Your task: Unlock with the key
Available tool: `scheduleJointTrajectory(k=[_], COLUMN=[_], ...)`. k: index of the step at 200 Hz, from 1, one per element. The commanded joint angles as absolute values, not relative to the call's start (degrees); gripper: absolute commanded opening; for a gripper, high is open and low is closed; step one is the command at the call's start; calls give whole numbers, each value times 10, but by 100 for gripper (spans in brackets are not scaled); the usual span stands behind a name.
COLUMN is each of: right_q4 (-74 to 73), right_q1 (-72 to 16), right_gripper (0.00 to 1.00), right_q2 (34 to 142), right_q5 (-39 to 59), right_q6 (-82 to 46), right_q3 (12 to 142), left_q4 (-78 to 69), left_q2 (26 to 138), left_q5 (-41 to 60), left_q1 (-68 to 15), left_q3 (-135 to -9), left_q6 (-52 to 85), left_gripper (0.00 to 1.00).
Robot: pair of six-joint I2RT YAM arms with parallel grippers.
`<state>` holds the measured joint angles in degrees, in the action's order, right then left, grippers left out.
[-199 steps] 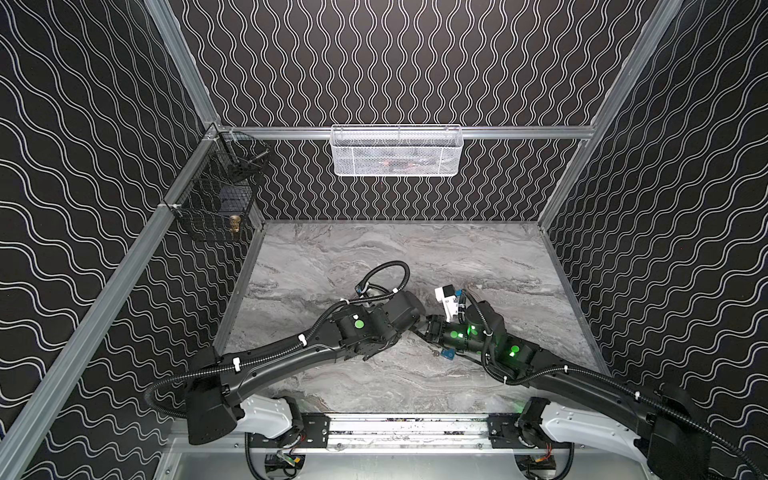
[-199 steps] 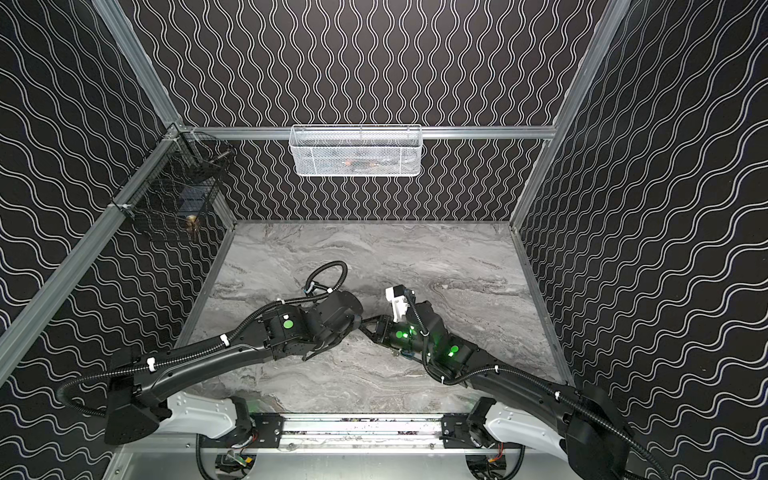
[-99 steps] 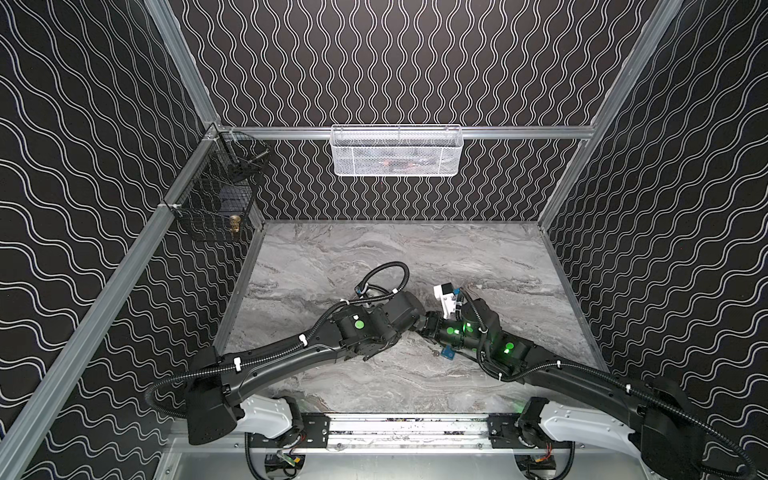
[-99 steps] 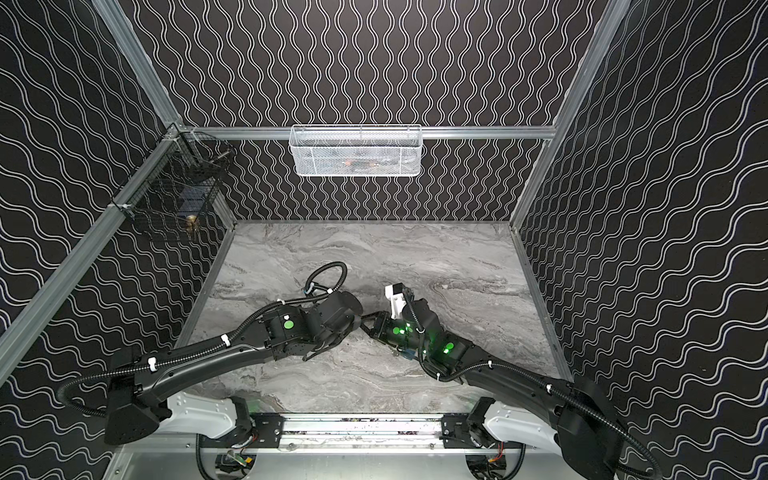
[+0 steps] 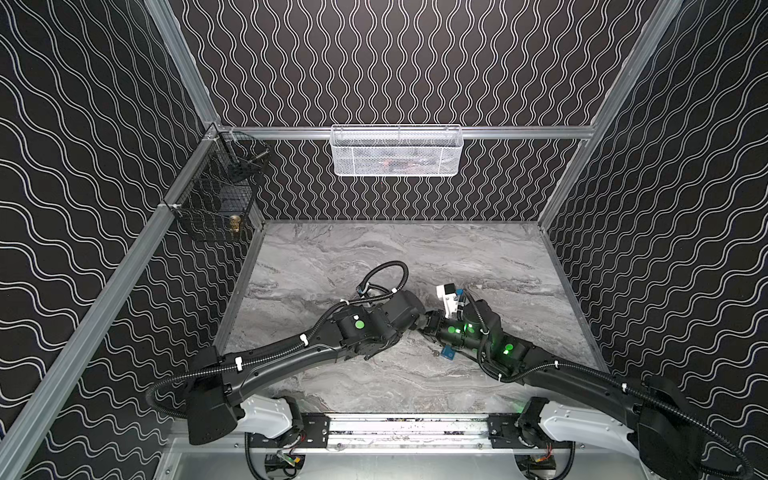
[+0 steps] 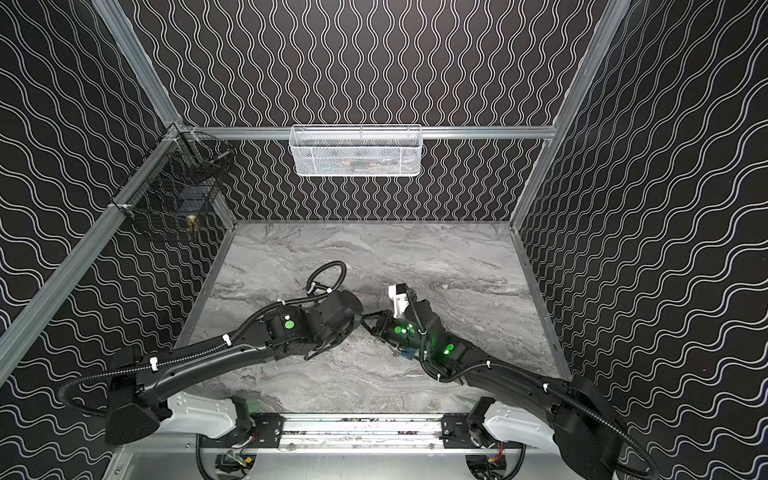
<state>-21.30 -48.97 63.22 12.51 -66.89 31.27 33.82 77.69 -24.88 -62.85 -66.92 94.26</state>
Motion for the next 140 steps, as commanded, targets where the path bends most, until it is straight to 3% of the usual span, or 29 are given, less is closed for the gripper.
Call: scheduleJointTrajectory(k=[1, 84, 140], right_q4=[-288, -556, -647], right_q1=[-483, -458, -457], right_gripper=[0, 0, 0], right_q2=[625, 632, 655], right_q5=[144, 197, 207], right_q6=[-717, -840, -873], right_q3=[302, 243, 232], left_q4=[290, 228, 193], left_q2=[769, 746, 733], left_q5=[-220, -193, -191], left_q1=[-629, -637, -654], left_q3=[-663, -625, -612], left_q6=[951, 963, 973], left_gripper=[0, 0, 0])
